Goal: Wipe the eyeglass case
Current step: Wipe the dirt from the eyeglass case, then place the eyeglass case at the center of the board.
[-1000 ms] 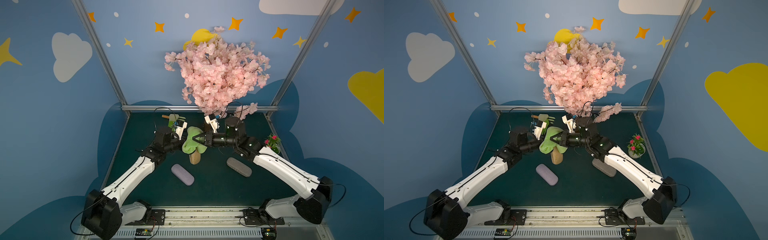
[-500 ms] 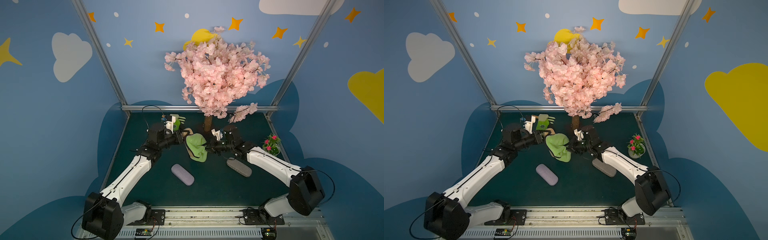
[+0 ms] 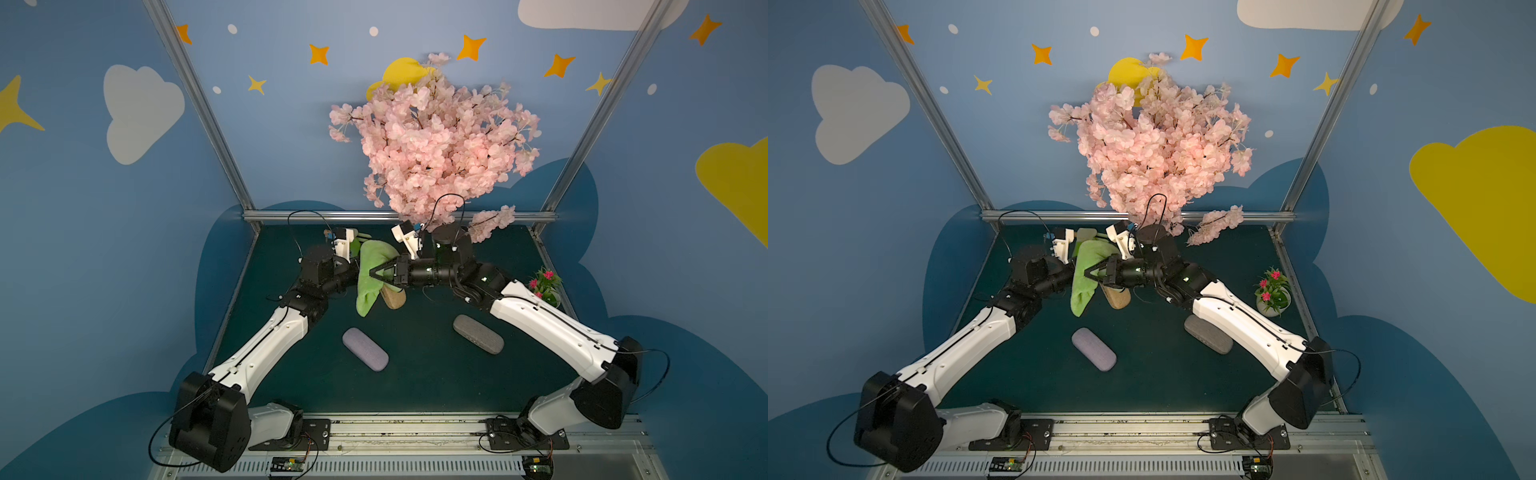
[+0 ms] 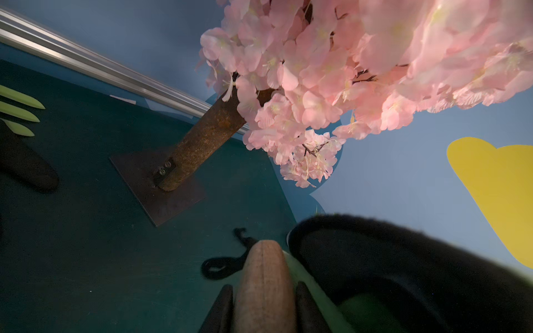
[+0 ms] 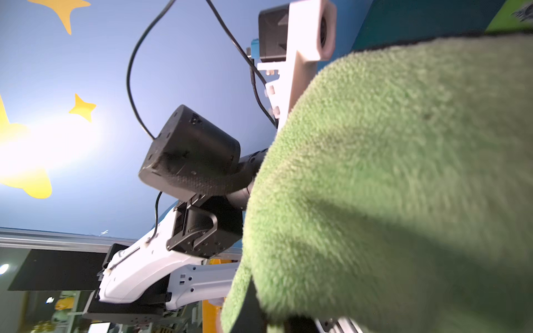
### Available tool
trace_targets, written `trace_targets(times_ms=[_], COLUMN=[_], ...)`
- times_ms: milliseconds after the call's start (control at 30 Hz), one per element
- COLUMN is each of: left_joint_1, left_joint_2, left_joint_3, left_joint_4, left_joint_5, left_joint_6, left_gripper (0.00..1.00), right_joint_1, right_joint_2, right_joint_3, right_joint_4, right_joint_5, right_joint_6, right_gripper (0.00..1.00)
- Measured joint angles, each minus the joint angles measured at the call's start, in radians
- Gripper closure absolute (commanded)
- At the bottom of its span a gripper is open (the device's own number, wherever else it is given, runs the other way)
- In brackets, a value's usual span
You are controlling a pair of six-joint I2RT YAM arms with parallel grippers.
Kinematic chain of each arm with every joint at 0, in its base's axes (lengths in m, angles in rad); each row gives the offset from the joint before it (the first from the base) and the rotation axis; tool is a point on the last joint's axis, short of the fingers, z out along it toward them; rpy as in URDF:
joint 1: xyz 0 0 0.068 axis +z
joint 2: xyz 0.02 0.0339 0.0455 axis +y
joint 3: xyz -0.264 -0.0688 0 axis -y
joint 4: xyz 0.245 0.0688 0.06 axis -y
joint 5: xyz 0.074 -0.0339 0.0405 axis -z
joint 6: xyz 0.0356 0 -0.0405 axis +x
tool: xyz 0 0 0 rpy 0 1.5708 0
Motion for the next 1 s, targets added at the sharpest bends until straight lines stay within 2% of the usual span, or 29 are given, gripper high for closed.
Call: trace_targets(times_ms=[167,267,567,800,1000], left_joint_1=[0.028,0.049,0.172,0.325,0.491], left_joint_2=[0.002,-0.016,-0.138,-0.227,-0.169], left_joint_3=[-0.006,-0.006,-0.006,-0.073,-0.185], left_joint_4=[-0.047,-0.045,-0.076,-0.136,-0.174], left_joint_5=[-0.037,-0.034,-0.016,-0.040,-0.111], left_joint_6=[-0.003,-0.018,-0.003,0.049,0.055], left_gripper=[0.97,0.97,0.97,0.97,0.97], right_joint_1=[-0.032,-0.067,-0.240,-0.351,-0.353], right_joint_2=[0.029,0.023,-0.020,-0.114,-0.160], right_joint_3=[-0.127,-0.213,-0.402,-0.369,-0.312], right_joint_4=[0.213,0.244,0.058,-0.162,-0.243], right_joint_5=[-0.075,-0.090,-0.111,-0.029,0.018], right_joint_6=[0.133,0.168,0.119,-0.025,-0.117], right_gripper=[1.00,1.00,1.00,1.00,1.00])
